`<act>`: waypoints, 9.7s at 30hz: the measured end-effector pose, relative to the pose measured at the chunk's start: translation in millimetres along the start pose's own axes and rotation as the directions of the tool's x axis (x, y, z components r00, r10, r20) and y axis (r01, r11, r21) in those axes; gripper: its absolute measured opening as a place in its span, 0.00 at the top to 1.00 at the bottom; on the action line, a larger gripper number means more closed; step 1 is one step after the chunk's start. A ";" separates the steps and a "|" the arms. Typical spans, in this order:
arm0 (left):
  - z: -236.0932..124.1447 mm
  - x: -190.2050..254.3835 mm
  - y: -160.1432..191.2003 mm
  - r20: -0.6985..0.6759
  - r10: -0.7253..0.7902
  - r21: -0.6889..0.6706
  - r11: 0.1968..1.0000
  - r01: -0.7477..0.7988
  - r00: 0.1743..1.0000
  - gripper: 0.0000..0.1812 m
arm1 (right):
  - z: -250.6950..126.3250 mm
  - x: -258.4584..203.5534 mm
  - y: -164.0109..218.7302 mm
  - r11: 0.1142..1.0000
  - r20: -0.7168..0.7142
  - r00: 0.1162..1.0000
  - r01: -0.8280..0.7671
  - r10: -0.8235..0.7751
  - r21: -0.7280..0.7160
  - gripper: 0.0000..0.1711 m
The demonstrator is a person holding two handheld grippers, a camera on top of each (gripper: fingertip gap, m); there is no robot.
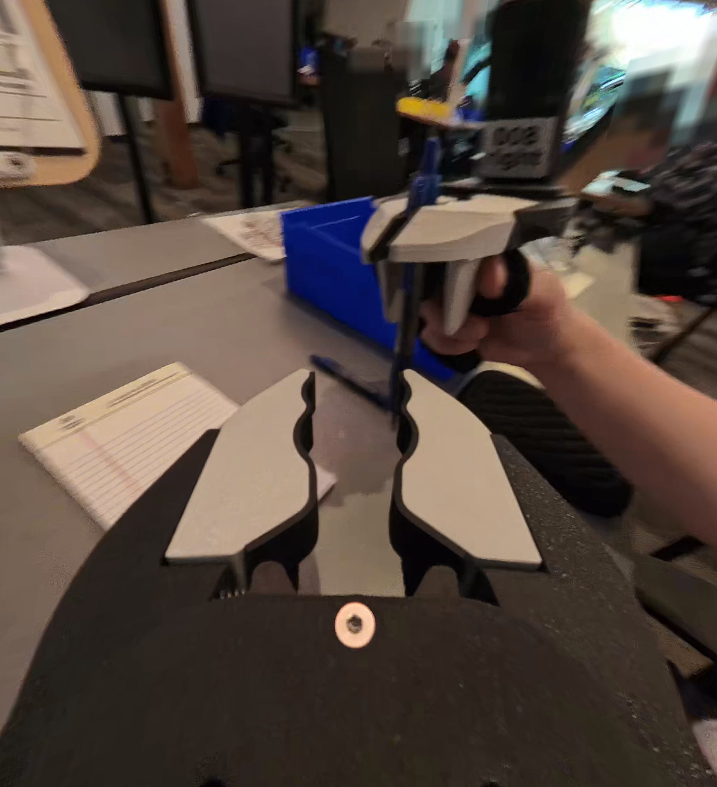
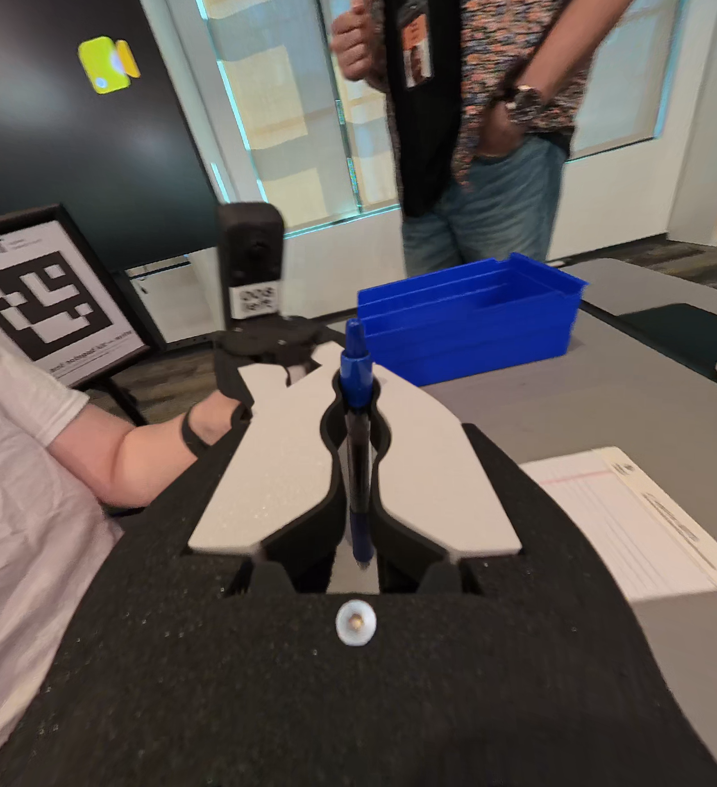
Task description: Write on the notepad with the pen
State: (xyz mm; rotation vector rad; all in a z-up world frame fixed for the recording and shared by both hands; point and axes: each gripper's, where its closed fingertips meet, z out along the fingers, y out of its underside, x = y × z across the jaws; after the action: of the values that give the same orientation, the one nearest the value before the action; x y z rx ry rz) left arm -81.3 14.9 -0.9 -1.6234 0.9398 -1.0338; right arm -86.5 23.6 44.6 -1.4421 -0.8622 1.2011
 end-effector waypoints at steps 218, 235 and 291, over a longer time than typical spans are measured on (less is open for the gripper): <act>-137.0 -69.5 -176.2 0.005 0.172 0.243 0.955 -0.168 0.985 1.00 | -61.2 43.8 -117.5 0.947 -0.339 0.884 0.298 -0.321 -0.118 0.97; -110.0 -108.7 -164.1 -0.045 0.114 0.209 0.973 -0.102 0.992 1.00 | -56.1 55.5 -117.6 0.943 -0.380 0.865 0.321 -0.327 -0.081 0.97; 28.9 -6.2 -45.1 -0.500 0.180 -0.008 0.977 -0.213 0.847 0.95 | 35.3 15.7 -75.3 0.985 0.004 0.985 0.171 -0.171 -0.034 0.97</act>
State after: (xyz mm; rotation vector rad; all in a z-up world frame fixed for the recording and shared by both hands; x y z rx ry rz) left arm -51.6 40.6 36.1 -1.2892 1.4638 -1.3165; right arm -110.6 63.8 115.0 -1.3645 -0.9913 1.0628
